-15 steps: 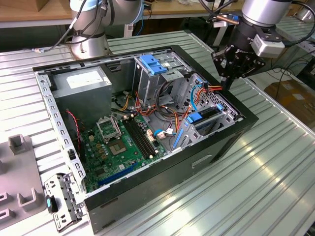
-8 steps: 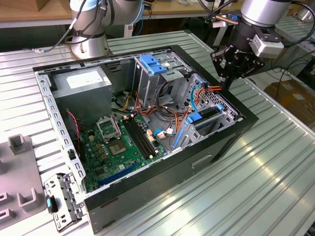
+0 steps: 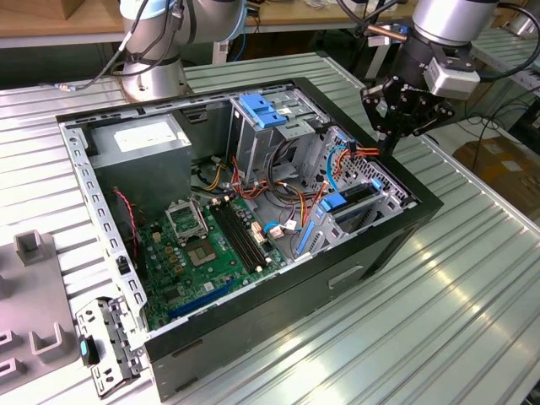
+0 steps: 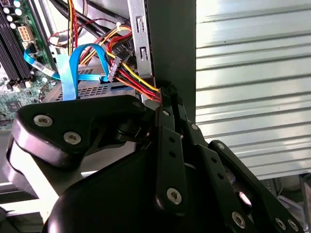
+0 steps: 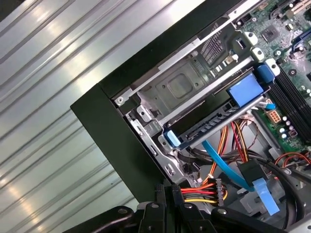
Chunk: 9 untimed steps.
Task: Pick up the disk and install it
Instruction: 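Insert the first disk wire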
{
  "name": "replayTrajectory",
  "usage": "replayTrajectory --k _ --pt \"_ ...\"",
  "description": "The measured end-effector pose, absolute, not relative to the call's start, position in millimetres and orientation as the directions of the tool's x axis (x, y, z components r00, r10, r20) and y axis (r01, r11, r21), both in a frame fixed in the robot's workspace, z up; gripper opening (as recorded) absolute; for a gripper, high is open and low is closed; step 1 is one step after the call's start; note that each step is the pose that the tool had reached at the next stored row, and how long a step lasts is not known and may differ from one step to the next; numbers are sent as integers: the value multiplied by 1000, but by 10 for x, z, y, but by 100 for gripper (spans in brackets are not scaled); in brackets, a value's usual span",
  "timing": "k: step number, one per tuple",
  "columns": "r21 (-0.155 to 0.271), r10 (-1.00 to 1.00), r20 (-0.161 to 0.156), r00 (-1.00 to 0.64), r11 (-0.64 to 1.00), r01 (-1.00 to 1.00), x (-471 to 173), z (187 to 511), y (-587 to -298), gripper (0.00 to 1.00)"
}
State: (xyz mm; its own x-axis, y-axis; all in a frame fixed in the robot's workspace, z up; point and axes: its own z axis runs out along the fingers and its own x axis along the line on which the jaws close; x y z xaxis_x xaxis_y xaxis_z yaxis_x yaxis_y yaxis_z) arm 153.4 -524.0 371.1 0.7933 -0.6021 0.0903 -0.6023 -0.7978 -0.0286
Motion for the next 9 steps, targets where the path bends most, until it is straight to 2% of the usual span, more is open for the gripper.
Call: replayTrajectory --k 9 --pt "-30 -695 89 714 -718 -695 1533 3745 -5239 16"
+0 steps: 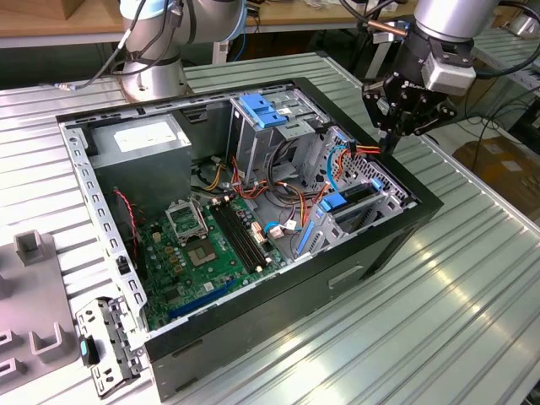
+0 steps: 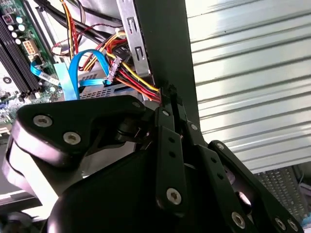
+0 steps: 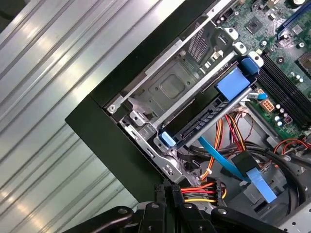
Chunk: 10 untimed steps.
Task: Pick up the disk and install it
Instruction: 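Insert the first disk wire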
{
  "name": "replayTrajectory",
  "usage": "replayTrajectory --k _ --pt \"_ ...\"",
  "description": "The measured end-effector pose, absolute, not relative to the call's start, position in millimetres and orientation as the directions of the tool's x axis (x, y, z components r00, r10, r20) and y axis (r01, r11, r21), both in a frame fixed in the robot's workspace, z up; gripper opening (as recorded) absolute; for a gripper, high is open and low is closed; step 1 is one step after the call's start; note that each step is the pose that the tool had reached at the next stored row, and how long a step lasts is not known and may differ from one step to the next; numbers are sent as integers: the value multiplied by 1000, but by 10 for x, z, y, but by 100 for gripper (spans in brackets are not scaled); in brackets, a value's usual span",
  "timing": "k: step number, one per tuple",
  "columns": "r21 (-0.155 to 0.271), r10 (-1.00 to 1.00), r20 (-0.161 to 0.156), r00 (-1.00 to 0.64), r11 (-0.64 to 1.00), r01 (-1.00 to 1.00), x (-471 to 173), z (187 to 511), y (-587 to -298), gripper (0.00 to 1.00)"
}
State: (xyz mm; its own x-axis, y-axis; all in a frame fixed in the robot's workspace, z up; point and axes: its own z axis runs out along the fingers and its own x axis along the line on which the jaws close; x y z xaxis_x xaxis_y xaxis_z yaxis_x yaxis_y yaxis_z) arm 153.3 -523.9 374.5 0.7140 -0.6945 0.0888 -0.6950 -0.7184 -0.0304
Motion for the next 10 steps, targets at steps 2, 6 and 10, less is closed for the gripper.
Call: replayTrajectory --k 2,6,10 --pt "-30 -724 89 684 -688 -725 1533 3745 -5239 16" --pt "-30 -755 89 649 -654 -756 1533 3745 -5240 16" --pt "-30 -767 89 636 -640 -768 1521 3745 -5240 16"
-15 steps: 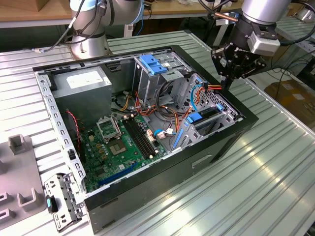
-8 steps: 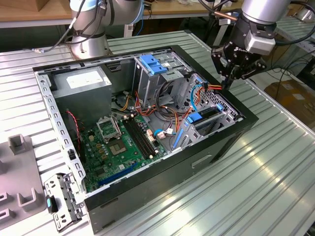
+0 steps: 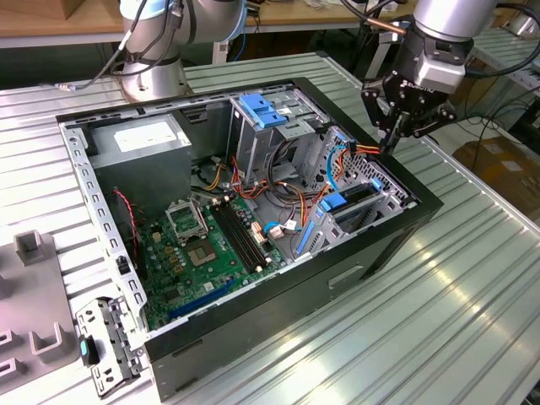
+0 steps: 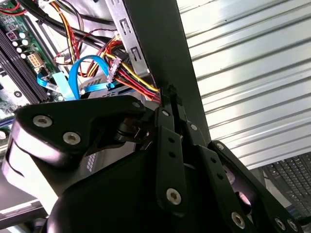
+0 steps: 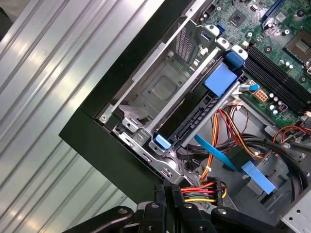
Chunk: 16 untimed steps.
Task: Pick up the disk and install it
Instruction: 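Insert the first disk wire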
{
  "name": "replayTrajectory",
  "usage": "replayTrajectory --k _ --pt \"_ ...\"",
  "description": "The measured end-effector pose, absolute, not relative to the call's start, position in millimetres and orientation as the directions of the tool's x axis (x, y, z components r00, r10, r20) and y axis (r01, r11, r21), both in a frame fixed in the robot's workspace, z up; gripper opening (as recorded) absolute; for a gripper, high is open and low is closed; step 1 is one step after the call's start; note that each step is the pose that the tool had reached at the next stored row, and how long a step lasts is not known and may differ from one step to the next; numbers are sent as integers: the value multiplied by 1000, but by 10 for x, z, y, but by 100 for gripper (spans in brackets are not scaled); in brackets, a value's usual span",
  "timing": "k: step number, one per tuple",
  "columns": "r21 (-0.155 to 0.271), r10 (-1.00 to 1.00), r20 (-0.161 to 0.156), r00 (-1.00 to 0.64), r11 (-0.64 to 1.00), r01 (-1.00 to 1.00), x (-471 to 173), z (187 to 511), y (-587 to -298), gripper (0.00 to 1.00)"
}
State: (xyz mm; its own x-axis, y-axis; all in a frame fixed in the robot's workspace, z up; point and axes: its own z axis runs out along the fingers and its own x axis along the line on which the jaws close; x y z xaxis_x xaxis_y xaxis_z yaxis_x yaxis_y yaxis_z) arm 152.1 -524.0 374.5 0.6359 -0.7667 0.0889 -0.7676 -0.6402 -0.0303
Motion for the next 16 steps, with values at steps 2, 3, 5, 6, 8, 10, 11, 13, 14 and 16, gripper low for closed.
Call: replayTrajectory --k 2,3,5,6,8,10,11,13,14,16 --pt "-30 -773 89 628 -633 -774 1517 3745 -5240 16" --pt "-30 -777 89 623 -627 -778 1516 3745 -5240 16" --pt "-30 -790 89 607 -611 -791 1514 3745 -5240 16" --pt "-30 -797 89 598 -602 -798 1514 3745 -5240 16" --pt "-30 -810 89 580 -584 -811 1513 3745 -5240 16" --pt "-30 -823 89 560 -565 -825 1514 3745 -5240 16" --pt "-30 -832 89 547 -551 -834 1513 3745 -5240 16" --pt "-30 -848 89 523 -527 -849 1514 3745 -5240 16" --pt "-30 -853 89 514 -518 -855 1513 3745 -5240 16" --pt "-30 -867 89 491 -495 -868 1513 3745 -5240 16"
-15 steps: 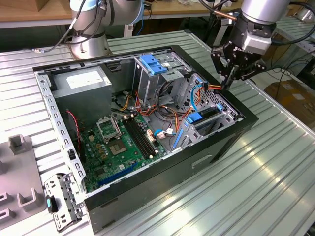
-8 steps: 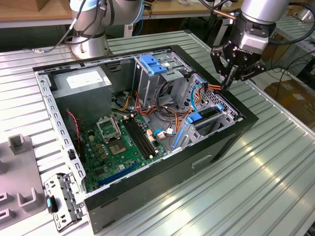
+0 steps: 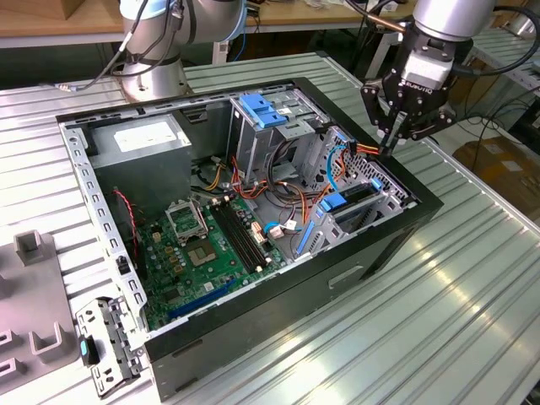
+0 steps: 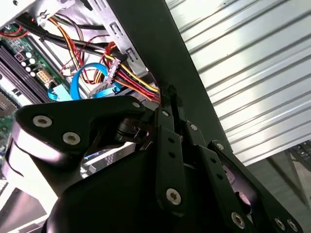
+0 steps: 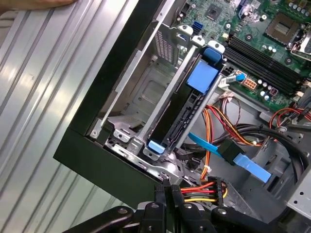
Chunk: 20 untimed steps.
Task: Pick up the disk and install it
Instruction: 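Insert the first disk wire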
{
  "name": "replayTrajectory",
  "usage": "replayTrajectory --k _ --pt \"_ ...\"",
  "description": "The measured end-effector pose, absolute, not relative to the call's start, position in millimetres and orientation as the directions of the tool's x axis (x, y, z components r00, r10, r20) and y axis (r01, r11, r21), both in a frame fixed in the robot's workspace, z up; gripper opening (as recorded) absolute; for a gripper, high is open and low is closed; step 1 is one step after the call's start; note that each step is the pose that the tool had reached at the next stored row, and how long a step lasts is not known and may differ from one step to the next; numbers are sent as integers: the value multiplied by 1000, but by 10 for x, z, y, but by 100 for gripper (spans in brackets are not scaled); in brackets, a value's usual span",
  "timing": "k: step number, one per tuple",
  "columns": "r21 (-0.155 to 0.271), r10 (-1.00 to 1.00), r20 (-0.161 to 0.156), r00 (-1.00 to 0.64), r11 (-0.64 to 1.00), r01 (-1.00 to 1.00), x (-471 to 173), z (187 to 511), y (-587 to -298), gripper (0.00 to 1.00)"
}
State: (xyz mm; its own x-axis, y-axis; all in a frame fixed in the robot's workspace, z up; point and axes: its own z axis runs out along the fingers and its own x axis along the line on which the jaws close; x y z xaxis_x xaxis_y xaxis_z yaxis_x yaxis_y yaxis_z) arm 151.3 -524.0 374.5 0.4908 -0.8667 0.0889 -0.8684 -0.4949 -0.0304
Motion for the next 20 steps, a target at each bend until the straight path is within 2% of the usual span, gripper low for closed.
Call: replayTrajectory --k 13,15,20 --pt "-30 -940 89 329 -333 -943 1498 3743 -5240 16" --pt "-30 -967 89 237 -241 -970 1492 3741 -5240 16" --pt "-30 -967 89 237 -241 -970 1489 3741 -5240 16"
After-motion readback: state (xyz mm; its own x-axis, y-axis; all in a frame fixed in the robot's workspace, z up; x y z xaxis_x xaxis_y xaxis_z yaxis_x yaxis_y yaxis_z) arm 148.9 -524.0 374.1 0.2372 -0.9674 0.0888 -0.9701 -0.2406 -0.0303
